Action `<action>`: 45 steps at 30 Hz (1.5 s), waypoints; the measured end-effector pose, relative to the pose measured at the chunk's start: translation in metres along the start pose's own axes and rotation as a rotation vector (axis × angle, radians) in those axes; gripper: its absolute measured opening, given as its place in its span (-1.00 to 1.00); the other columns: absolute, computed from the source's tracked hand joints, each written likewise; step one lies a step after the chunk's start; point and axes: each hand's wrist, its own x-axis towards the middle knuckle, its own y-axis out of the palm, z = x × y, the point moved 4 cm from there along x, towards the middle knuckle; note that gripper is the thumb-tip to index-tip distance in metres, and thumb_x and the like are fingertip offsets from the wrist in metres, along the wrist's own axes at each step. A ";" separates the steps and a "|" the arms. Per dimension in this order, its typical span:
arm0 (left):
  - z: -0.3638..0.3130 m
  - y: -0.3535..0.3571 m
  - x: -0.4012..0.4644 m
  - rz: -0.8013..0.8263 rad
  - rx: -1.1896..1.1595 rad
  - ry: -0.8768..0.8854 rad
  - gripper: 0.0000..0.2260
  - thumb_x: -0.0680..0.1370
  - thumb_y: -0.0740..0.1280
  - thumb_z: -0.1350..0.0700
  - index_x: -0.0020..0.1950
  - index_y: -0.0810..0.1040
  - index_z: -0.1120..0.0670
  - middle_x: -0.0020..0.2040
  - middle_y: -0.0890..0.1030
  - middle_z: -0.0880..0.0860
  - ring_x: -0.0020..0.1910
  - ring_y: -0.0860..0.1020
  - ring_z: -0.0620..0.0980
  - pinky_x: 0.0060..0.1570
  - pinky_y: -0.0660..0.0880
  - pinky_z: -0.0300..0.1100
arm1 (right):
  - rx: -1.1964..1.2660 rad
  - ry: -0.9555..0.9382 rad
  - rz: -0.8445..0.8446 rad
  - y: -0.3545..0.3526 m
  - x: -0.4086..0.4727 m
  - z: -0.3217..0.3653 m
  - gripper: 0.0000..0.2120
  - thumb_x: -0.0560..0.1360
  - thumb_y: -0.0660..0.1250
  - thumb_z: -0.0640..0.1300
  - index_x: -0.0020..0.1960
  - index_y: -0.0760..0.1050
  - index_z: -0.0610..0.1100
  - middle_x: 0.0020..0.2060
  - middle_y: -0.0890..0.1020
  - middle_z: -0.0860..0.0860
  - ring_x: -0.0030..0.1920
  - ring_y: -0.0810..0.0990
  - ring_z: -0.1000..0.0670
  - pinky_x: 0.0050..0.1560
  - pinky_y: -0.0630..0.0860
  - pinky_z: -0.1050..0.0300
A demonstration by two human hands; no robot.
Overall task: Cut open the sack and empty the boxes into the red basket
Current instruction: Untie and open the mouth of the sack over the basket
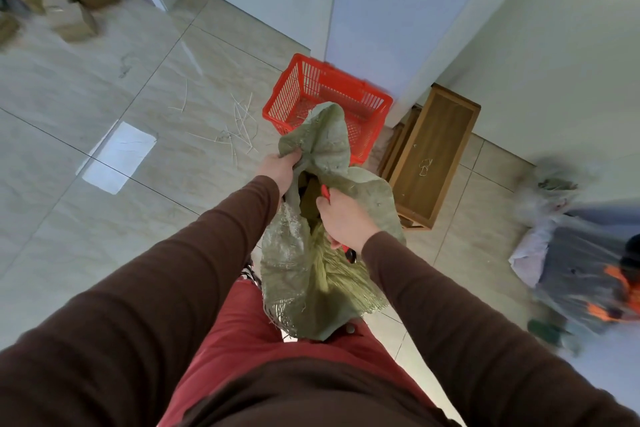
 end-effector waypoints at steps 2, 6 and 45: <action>0.001 0.002 -0.001 0.005 0.007 0.003 -0.79 0.63 0.32 0.06 0.03 0.62 0.20 0.07 0.66 0.32 0.07 0.64 0.30 0.19 0.55 0.28 | -0.087 -0.005 -0.007 -0.004 0.006 0.006 -0.71 0.74 0.03 -0.14 0.29 0.44 -0.24 -0.03 0.58 -0.23 -0.13 0.66 -0.26 -0.08 0.67 -0.17; 0.002 0.002 -0.001 -0.001 0.024 0.000 -0.70 0.63 0.32 0.03 0.15 0.62 0.25 0.14 0.65 0.35 0.15 0.62 0.36 0.20 0.53 0.29 | -0.210 0.010 0.025 -0.009 0.016 0.014 -0.90 0.72 0.10 -0.30 0.05 0.34 -0.19 -0.08 0.56 -0.18 -0.25 0.62 -0.15 -0.15 0.65 -0.02; -0.019 0.022 0.006 0.053 0.626 0.336 -0.93 0.54 0.43 0.09 -0.09 0.67 0.07 -0.27 0.60 0.02 -0.20 0.58 0.08 -0.12 0.52 -0.10 | -0.006 0.131 0.007 -0.030 0.023 -0.015 -0.63 0.69 0.16 -0.05 0.35 0.54 -0.24 -0.33 0.56 -0.05 -0.47 0.58 -0.01 -0.67 0.42 0.26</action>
